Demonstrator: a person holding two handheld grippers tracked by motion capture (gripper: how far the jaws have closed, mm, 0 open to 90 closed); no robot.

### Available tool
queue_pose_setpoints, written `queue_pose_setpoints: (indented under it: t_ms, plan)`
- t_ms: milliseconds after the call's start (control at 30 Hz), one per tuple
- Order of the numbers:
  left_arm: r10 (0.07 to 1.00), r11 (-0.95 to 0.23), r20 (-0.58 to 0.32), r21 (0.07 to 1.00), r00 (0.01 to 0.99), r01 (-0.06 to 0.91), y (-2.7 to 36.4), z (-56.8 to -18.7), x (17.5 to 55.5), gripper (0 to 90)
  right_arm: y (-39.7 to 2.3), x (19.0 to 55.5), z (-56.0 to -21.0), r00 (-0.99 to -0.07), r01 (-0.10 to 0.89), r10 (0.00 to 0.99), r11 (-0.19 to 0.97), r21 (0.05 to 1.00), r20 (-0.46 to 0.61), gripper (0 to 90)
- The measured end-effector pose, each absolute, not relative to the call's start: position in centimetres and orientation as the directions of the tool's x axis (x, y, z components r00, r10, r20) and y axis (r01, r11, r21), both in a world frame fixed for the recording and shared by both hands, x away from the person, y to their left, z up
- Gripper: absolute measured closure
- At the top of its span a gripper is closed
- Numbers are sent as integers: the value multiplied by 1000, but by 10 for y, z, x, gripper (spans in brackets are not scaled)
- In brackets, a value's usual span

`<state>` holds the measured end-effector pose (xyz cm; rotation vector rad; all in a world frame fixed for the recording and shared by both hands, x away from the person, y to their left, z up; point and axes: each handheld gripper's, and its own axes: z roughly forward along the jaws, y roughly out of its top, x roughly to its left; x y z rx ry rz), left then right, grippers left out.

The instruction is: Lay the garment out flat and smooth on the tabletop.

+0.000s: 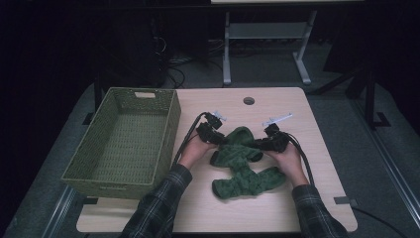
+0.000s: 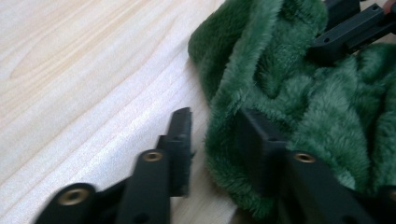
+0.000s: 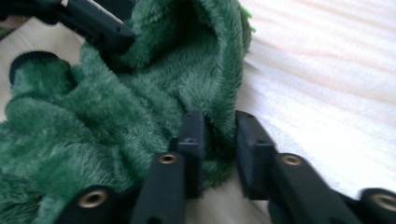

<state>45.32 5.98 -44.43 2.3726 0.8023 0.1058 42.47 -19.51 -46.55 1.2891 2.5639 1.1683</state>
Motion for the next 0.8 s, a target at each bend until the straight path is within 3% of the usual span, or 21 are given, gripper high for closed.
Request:
queue_pose_setpoints:
  t_ms: [67,133,600,800]
  plan:
    - [567,-634,-111,574,817,518,59,-445,453,831,-193,424,-466,-655,671,706,381,636,269,844]
    - [570,-638,-112,564,814,525,58,-445,451,872,-193,422,-464,-664,663,702,396,636,256,861]
    - [565,-573,-61,688,823,445,38,-423,445,879,-239,406,-411,-624,623,773,404,670,115,870]
    - [579,-572,-49,687,814,448,35,-430,448,878,-249,409,-406,-600,623,796,400,672,82,869]
